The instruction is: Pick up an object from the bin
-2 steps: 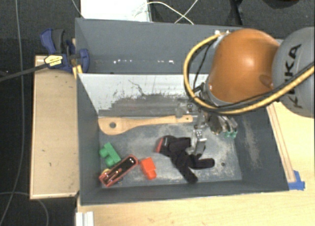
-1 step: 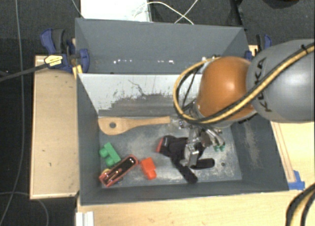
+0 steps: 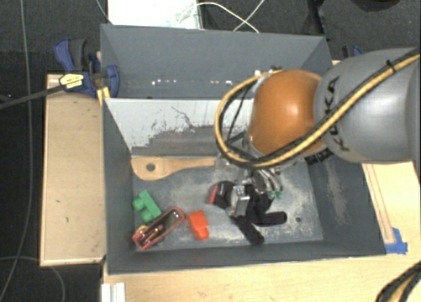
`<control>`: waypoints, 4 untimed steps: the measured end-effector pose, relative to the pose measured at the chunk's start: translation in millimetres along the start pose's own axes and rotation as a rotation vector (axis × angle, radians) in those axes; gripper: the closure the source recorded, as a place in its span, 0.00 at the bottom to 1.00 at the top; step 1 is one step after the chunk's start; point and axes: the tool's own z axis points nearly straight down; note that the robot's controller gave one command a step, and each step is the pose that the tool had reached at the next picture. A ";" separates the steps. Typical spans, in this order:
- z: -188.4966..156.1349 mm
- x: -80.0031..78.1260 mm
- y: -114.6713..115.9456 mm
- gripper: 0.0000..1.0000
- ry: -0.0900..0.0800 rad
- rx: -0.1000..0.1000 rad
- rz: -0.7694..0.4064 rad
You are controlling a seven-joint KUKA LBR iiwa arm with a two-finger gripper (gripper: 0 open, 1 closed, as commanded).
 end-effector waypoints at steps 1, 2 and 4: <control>64.9 32.5 -39.9 0.00 0.021 0.003 0.015; 45.3 8.8 -44.1 0.00 -0.013 -0.003 0.034; 83.8 33.4 -32.8 0.00 -0.012 -0.007 0.144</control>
Offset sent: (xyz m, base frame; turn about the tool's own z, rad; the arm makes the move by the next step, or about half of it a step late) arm -0.0051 -0.0443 -0.0471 0.0337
